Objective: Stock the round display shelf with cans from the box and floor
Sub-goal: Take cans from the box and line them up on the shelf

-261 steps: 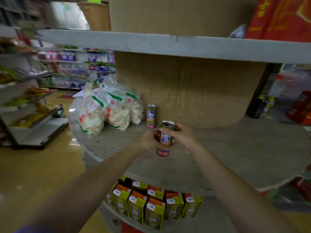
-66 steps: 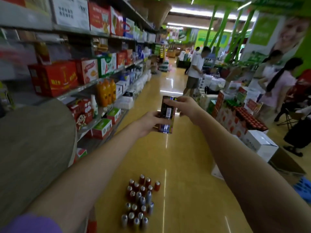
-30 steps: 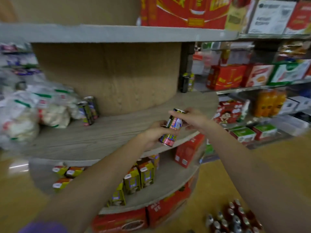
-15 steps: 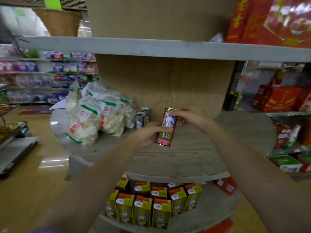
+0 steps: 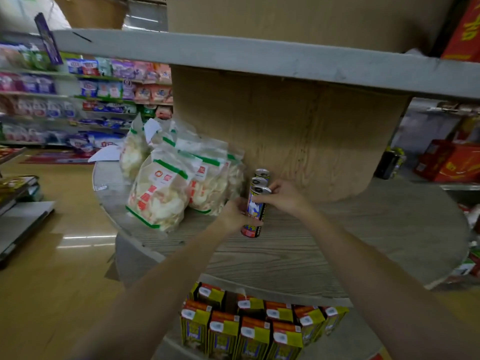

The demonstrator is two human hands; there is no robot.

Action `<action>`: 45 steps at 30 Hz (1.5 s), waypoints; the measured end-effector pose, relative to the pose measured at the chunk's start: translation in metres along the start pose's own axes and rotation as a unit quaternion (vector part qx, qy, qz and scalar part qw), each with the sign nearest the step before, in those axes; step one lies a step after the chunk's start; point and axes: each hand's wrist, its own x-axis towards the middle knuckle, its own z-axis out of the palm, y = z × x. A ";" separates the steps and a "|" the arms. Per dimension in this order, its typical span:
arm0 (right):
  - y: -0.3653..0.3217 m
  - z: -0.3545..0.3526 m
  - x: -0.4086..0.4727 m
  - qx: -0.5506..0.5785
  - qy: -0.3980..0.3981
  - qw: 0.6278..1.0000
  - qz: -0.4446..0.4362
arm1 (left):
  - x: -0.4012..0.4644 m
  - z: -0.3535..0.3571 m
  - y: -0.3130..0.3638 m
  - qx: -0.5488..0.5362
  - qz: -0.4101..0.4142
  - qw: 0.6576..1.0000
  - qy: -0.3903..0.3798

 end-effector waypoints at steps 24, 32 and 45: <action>0.032 0.037 0.005 -0.240 -0.024 0.970 0.010 | 0.025 0.014 -0.045 0.100 0.005 0.991 0.089; 0.030 0.015 -0.014 -0.209 -0.006 0.977 -0.035 | 0.012 0.005 -0.037 0.207 -0.021 0.976 0.072; 0.127 -0.063 -0.094 -0.015 -0.037 0.995 0.088 | -0.031 0.089 0.003 0.216 0.021 0.976 -0.006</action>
